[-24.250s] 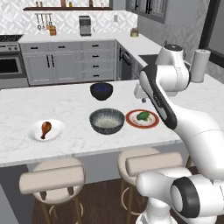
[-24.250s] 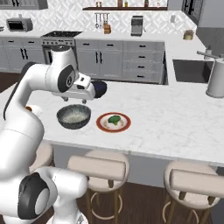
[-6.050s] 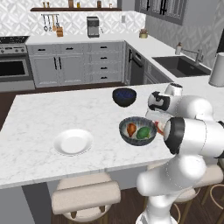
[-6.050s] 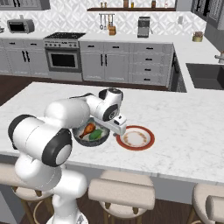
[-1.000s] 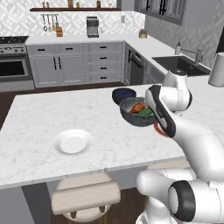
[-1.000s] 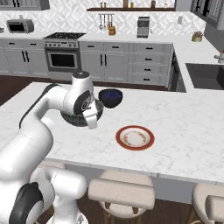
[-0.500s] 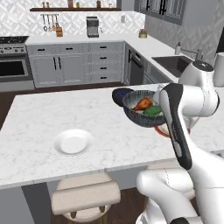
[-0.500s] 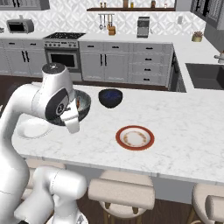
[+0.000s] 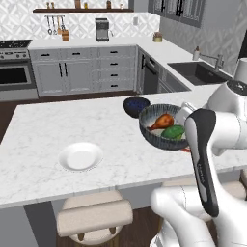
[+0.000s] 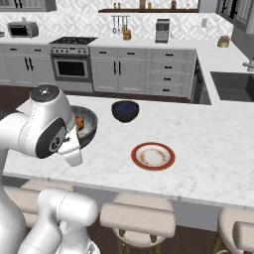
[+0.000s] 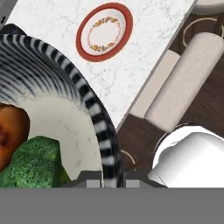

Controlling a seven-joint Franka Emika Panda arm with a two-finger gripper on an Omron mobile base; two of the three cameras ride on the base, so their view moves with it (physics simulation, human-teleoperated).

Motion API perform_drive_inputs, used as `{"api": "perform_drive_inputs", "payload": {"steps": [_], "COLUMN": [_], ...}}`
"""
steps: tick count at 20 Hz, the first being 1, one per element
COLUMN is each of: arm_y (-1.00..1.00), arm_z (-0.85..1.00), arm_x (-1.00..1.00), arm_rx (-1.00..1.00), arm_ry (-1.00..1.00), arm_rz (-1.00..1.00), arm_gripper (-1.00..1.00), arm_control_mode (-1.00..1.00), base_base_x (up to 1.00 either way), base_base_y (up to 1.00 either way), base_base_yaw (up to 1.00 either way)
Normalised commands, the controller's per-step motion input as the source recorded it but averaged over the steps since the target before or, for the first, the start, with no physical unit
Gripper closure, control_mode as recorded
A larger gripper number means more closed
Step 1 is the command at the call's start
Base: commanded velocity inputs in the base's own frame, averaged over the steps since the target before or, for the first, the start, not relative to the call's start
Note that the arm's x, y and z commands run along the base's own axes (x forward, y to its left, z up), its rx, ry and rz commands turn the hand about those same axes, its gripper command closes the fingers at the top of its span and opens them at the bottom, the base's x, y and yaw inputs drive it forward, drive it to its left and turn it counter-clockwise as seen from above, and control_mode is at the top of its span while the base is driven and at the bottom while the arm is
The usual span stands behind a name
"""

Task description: Pick the chicken drumstick and broccoli from their plates and place them in the bowl. Then put the bowl in the fridge.

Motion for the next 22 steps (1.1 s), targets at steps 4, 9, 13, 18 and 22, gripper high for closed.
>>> {"api": "perform_drive_inputs", "payload": {"steps": [4,9,13,18,22], "arm_y": [0.0,0.0,0.0,0.0,0.0], "arm_z": [0.0,0.0,0.0,0.0,0.0], "arm_x": [0.0,-0.18,0.0,0.0,0.0], "arm_rx": [0.0,0.0,0.0,0.0,0.0], "arm_ry": [0.0,0.0,0.0,0.0,0.0], "arm_rz": [0.0,0.0,0.0,0.0,0.0], "arm_gripper": [1.0,1.0,1.0,1.0,1.0], "arm_control_mode": [-1.0,1.0,1.0,1.0,1.0], "base_base_x": [0.0,-0.26,-0.84,-0.7,-0.19], "base_base_y": [0.0,0.0,0.03,0.29,0.94], "base_base_yaw": [0.0,0.0,0.02,0.13,0.02]}}
